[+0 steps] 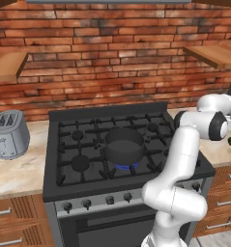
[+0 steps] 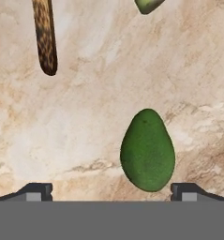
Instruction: Put the avocado and broccoli in the pot. Retrieve the spatula and lightly stir the vegetables in the pot.
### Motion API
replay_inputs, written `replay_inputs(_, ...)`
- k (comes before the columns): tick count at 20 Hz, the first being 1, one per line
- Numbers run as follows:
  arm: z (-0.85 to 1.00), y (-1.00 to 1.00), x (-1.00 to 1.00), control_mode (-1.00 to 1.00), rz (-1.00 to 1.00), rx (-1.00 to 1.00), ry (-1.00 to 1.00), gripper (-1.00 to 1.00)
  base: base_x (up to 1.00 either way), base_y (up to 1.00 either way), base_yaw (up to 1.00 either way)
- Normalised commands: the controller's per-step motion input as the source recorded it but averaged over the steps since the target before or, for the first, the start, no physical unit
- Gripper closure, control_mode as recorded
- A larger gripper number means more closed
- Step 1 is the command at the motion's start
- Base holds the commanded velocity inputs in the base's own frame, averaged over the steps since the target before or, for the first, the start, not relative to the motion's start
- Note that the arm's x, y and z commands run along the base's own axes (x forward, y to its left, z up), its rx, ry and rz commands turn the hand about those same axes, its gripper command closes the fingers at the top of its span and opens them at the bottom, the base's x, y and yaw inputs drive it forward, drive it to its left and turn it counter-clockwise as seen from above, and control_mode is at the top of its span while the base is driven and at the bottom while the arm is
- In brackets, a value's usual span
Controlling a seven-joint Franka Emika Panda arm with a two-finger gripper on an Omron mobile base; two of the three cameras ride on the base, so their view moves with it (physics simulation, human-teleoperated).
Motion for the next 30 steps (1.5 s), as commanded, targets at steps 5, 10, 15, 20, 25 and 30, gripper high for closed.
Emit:
replay_inputs(5,0.0,-0.16,0.0,-1.0,0.07,0.0,0.02,-1.0,0.0,0.0,0.0)
replay_inputs(10,-0.01,-0.09,0.0,-1.0,0.0,0.0,0.0,-1.0,0.0,0.0,0.0)
replay_inputs(15,-0.14,-0.07,0.01,-1.0,0.0,0.0,0.0,-1.0,0.0,0.0,0.0)
replay_inputs(20,-0.03,-0.08,0.0,-1.0,0.0,0.0,0.0,-1.0,0.0,0.0,0.0)
replay_inputs(25,-0.11,-0.01,0.0,-1.0,0.0,0.0,0.0,-1.0,0.0,0.0,0.0)
replay_inputs(30,-0.26,0.0,0.0,-1.0,0.0,0.0,0.0,-1.0,0.0,0.0,0.0)
